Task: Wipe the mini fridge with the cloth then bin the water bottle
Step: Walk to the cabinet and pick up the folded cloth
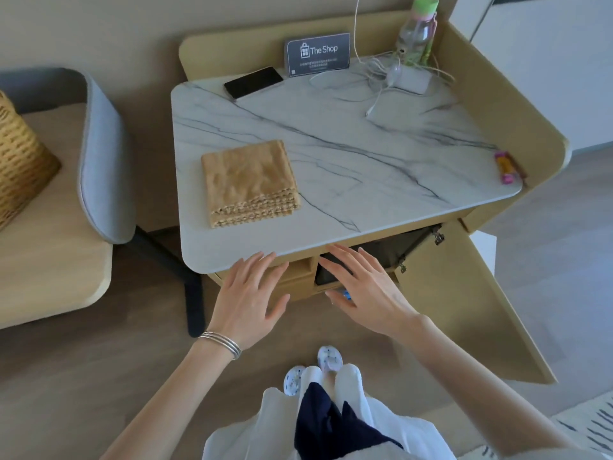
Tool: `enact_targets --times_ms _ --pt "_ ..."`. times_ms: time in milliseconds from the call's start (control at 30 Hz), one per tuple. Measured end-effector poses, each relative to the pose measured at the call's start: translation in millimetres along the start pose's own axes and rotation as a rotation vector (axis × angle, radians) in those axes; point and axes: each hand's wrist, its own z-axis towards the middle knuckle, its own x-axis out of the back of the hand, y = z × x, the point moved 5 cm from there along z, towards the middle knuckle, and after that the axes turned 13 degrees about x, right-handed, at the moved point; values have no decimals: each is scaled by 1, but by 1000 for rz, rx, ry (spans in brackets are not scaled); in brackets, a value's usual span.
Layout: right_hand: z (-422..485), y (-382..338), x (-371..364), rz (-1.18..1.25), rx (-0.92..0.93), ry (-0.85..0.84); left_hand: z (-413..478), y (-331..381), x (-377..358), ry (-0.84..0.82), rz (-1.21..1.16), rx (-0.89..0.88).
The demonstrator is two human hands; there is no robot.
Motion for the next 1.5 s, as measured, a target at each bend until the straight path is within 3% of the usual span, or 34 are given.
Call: enact_targets --times_ms 533,800,1233,1367,1500 --pt "156 74 -16 76 262 -91 95 -34 -12 49 -30 281" --pt "205 100 -50 69 212 -212 131 -94 -23 39 -37 319" --pt "103 139 -31 9 29 -210 152 -24 -47 31 -102 -22" --pt "76 149 -8 30 -43 -100 162 3 -45 34 -142 -138" --pt "104 171 7 -6 -93 -10 205 6 -27 110 -197 -195"
